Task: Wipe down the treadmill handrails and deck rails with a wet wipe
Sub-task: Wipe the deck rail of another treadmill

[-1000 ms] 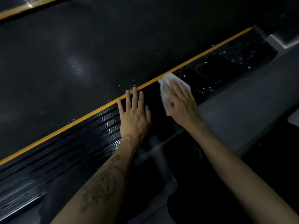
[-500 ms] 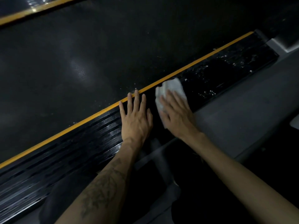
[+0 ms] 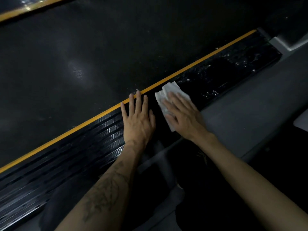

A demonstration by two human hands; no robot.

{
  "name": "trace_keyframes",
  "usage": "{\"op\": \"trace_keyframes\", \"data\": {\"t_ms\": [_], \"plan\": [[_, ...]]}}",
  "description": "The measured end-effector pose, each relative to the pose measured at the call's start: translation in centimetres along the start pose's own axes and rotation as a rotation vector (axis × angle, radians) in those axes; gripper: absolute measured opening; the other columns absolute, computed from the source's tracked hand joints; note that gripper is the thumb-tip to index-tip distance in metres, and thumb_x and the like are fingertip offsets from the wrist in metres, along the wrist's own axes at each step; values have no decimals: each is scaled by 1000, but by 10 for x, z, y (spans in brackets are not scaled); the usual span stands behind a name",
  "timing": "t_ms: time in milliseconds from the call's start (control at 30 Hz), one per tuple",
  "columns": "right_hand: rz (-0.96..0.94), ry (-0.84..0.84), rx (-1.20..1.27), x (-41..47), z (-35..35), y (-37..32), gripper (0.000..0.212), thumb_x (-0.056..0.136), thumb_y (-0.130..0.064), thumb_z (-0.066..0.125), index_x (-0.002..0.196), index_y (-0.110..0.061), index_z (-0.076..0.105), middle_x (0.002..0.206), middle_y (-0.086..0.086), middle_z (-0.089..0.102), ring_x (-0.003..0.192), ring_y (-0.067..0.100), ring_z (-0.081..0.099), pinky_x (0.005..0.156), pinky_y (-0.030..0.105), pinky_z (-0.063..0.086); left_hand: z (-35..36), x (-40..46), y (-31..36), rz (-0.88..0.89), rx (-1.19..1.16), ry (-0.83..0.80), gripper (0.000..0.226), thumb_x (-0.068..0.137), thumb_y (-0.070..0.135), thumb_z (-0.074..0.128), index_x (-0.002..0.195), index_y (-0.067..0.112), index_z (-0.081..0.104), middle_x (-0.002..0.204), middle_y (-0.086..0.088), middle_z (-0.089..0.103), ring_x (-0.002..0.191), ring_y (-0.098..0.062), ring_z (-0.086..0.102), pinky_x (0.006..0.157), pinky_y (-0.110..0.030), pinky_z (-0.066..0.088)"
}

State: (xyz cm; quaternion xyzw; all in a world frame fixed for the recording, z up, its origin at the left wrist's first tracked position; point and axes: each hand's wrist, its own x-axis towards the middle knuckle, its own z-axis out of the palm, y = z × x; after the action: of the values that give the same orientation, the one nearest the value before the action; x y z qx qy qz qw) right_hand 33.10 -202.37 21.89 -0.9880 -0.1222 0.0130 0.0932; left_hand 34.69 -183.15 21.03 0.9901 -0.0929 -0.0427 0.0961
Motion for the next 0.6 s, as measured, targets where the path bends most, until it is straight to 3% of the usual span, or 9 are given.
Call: {"op": "trace_keyframes", "data": {"t_ms": [167, 333, 500, 600], "plan": [[277, 94, -3, 10, -6, 5, 58, 109, -35, 28, 158, -7, 34, 167, 16, 24, 157, 30, 17, 127, 47, 17, 1, 1, 0, 3, -3, 4, 61, 108, 42, 16, 164, 18, 14, 173, -6, -2, 158, -26, -11, 127, -57, -2], [-13, -9, 35, -7, 3, -14, 55, 109, -34, 38, 160, -15, 29, 169, 8, 18, 158, 26, 12, 128, 45, 15, 0, 1, 0, 2, 7, -7, 61, 108, 43, 15, 165, 19, 12, 173, -6, -4, 158, -26, -13, 127, -57, -2], [216, 84, 45, 3, -7, 9, 55, 110, -35, 28, 161, -13, 29, 169, 10, 19, 158, 25, 11, 128, 44, 15, 0, 3, 1, 39, 29, -14, 62, 108, 47, 17, 164, 21, 12, 173, -6, -4, 158, -27, -13, 126, -58, -1], [132, 84, 67, -8, 3, -11, 55, 109, -33, 32, 158, -8, 35, 167, 14, 25, 157, 30, 18, 126, 48, 20, 0, 3, 2, 51, 32, -17, 63, 108, 48, 18, 164, 21, 13, 173, -6, -3, 158, -26, -12, 126, -57, -1]]}}
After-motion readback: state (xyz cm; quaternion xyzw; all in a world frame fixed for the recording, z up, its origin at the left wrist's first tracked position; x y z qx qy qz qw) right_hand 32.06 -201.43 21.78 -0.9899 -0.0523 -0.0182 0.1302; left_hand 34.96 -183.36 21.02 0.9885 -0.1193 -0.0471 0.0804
